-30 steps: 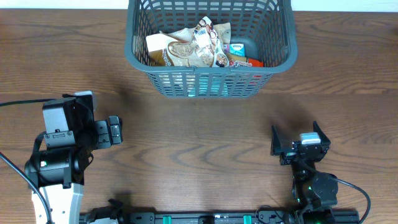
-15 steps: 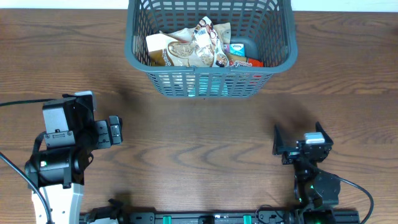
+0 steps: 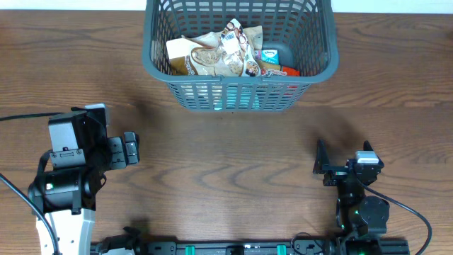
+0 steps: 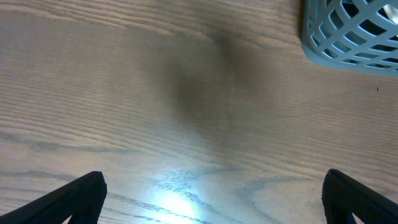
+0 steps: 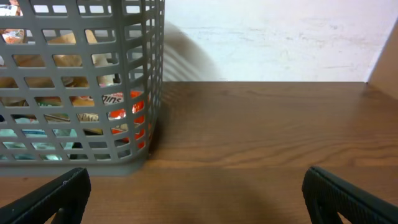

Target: Pack container

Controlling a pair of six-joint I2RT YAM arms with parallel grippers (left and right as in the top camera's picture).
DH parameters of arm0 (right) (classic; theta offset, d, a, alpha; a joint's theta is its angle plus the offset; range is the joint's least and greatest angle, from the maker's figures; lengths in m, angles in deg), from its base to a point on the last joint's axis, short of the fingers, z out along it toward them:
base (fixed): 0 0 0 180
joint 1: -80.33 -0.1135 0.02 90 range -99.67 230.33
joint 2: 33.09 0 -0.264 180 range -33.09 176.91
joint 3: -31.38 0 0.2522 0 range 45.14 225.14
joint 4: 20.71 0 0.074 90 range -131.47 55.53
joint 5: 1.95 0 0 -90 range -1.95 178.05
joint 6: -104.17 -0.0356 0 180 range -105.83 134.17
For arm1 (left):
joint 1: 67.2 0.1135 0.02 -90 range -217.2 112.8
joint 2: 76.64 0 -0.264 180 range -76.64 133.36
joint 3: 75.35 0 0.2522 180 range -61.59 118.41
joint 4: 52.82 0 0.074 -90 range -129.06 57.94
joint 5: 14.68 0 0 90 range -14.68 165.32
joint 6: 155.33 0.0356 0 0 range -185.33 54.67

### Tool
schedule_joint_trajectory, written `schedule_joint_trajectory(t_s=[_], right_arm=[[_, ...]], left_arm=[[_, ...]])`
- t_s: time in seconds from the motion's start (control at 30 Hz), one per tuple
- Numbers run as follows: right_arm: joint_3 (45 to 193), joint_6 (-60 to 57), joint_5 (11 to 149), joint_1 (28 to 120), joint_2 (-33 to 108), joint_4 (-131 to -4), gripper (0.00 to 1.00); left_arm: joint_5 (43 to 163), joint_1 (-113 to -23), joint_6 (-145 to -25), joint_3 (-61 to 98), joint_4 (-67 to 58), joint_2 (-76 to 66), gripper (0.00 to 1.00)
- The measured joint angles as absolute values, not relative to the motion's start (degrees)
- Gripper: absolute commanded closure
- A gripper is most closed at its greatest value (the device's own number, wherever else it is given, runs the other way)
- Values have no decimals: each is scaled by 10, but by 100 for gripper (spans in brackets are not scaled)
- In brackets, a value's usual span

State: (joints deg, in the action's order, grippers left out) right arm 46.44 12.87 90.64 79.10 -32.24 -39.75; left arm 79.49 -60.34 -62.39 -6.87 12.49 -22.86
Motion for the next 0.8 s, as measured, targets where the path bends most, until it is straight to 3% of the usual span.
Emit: schedule_joint_trajectory(t_s=[0.8], right_arm=[[464, 122, 906, 791, -322, -397, 1]], left_arm=[[795, -603, -624, -69, 125, -229, 1]])
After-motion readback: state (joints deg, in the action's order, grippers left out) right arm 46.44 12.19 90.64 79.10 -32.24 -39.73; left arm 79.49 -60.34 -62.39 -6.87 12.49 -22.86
